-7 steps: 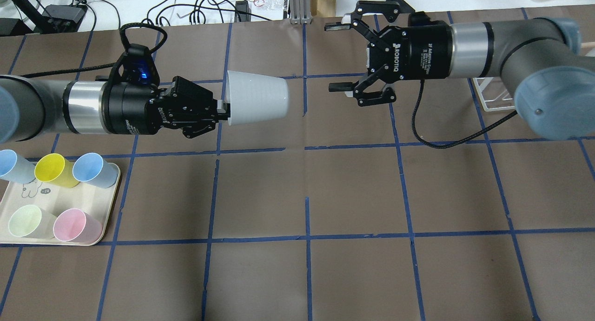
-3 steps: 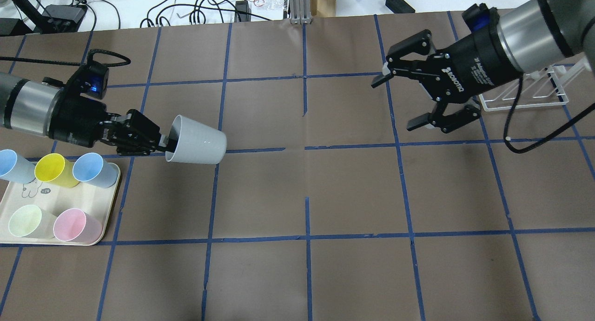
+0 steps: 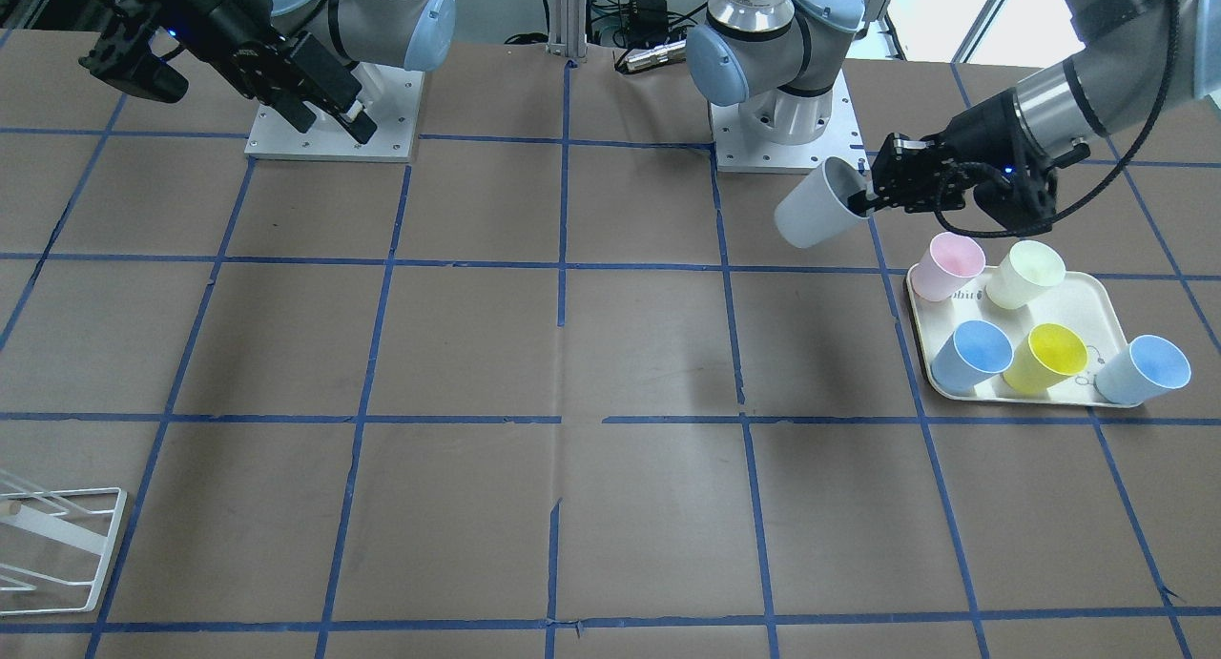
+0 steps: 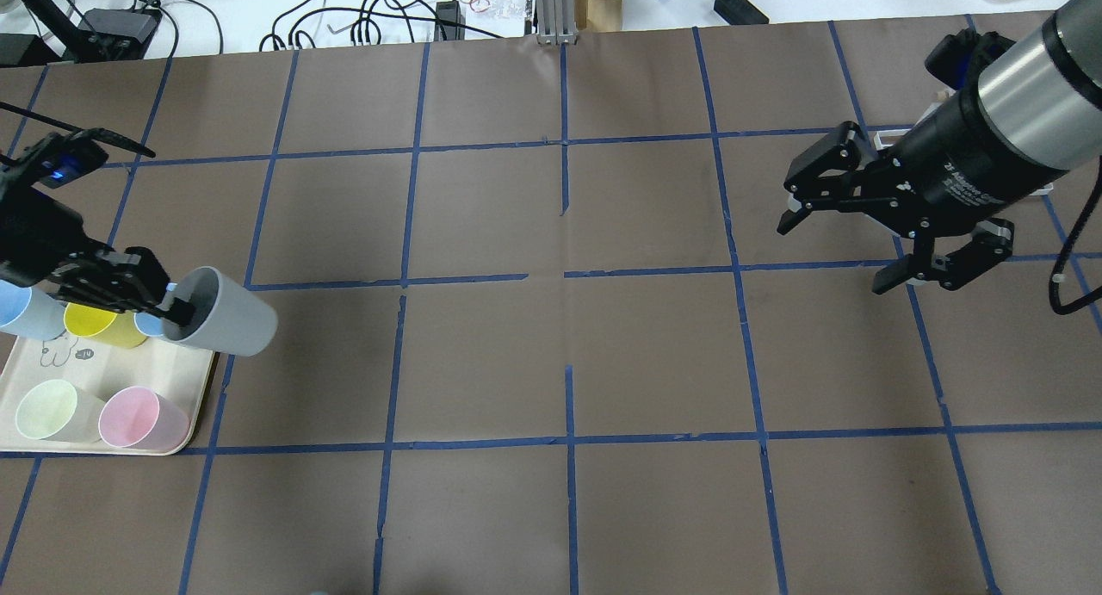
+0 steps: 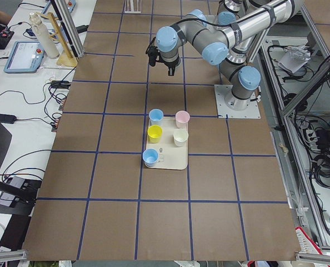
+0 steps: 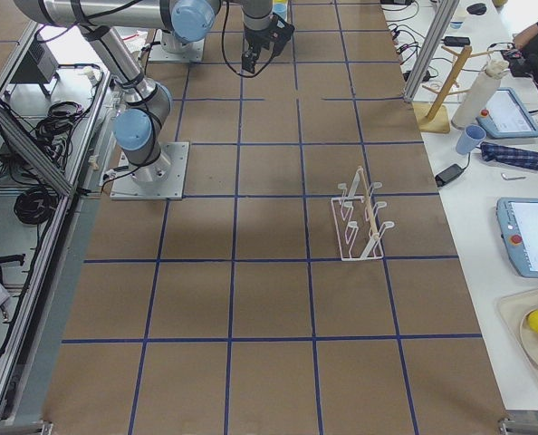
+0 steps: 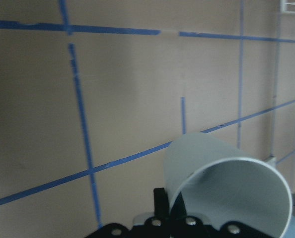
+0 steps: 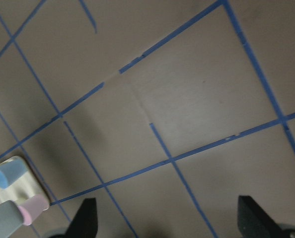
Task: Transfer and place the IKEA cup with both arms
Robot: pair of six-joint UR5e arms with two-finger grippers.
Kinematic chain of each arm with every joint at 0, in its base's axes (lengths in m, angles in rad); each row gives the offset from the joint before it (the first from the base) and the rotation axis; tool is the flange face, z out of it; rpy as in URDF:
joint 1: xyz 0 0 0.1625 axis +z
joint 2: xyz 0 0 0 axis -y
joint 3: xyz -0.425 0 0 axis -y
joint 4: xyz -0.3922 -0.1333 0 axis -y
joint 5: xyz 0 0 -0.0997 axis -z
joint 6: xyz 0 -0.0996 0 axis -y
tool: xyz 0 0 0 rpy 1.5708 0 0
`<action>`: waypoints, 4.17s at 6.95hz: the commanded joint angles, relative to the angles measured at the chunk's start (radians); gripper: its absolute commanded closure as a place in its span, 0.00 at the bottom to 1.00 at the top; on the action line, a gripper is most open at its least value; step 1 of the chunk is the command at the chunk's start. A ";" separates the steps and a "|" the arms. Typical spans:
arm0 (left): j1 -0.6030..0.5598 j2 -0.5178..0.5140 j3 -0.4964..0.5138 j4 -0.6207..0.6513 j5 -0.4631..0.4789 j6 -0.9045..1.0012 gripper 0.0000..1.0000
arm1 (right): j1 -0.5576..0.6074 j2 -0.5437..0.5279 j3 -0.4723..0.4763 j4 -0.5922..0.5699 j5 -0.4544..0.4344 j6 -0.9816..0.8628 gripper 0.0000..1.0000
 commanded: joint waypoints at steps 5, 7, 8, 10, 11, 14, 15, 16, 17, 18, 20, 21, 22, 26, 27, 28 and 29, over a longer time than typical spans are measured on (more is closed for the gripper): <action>0.436 -0.175 0.081 0.347 0.235 0.584 1.00 | 0.159 0.030 0.012 -0.092 -0.253 -0.062 0.00; 0.491 -0.290 0.072 0.442 0.228 0.677 1.00 | 0.159 0.013 0.021 -0.093 -0.244 -0.064 0.00; 0.493 -0.341 0.089 0.477 0.226 0.688 1.00 | 0.159 0.024 0.021 -0.095 -0.244 -0.064 0.00; 0.518 -0.425 0.104 0.516 0.223 0.723 1.00 | 0.159 0.037 0.025 -0.125 -0.244 -0.064 0.00; 0.516 -0.445 0.111 0.521 0.221 0.716 1.00 | 0.159 0.042 0.028 -0.132 -0.244 -0.091 0.00; 0.518 -0.493 0.114 0.536 0.207 0.712 1.00 | 0.159 0.054 0.033 -0.164 -0.242 -0.163 0.00; 0.518 -0.502 0.115 0.536 0.209 0.717 1.00 | 0.158 0.047 0.030 -0.159 -0.247 -0.163 0.00; 0.518 -0.508 0.115 0.542 0.209 0.720 1.00 | 0.158 0.048 0.033 -0.146 -0.255 -0.169 0.00; 0.518 -0.516 0.115 0.544 0.209 0.720 1.00 | 0.158 0.047 0.032 -0.147 -0.258 -0.169 0.00; 0.518 -0.522 0.117 0.544 0.209 0.720 1.00 | 0.158 0.047 0.032 -0.150 -0.256 -0.169 0.00; 0.518 -0.531 0.117 0.558 0.211 0.722 1.00 | 0.155 0.051 0.030 -0.147 -0.258 -0.152 0.00; 0.518 -0.533 0.117 0.559 0.211 0.720 1.00 | 0.155 0.047 0.033 -0.146 -0.250 -0.166 0.00; 0.518 -0.535 0.114 0.558 0.211 0.722 1.00 | 0.155 0.045 0.033 -0.147 -0.245 -0.175 0.00; 0.518 -0.541 0.117 0.558 0.212 0.722 0.38 | 0.155 0.042 0.032 -0.144 -0.259 -0.220 0.00; 0.518 -0.539 0.118 0.558 0.214 0.720 0.27 | 0.155 0.042 0.032 -0.144 -0.259 -0.220 0.00; 0.516 -0.524 0.121 0.553 0.229 0.716 0.26 | 0.155 0.041 0.032 -0.144 -0.259 -0.220 0.00; 0.502 -0.506 0.150 0.521 0.234 0.705 0.23 | 0.155 0.039 0.033 -0.144 -0.259 -0.220 0.00</action>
